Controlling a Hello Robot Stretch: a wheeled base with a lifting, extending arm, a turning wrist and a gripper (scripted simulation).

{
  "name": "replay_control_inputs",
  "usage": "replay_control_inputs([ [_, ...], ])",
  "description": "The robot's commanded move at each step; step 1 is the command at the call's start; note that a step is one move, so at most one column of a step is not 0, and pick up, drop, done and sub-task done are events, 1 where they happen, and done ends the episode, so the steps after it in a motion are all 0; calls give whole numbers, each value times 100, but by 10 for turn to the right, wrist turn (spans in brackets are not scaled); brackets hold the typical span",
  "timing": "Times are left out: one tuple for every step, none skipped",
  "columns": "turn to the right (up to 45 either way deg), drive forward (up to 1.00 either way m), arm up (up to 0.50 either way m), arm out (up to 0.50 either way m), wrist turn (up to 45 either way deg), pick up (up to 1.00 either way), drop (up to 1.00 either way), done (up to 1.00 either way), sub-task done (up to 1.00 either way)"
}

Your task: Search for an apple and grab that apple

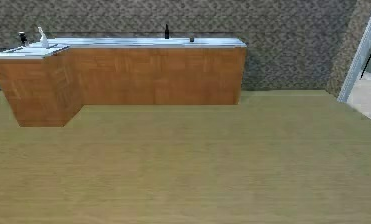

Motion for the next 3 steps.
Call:
replay_control_inputs([
  [-240,0,0,0,0,0,0,0,0],
  [0,20,0,0,0,0,0,0,0],
  [330,0,0,0,0,0,0,0,0],
])
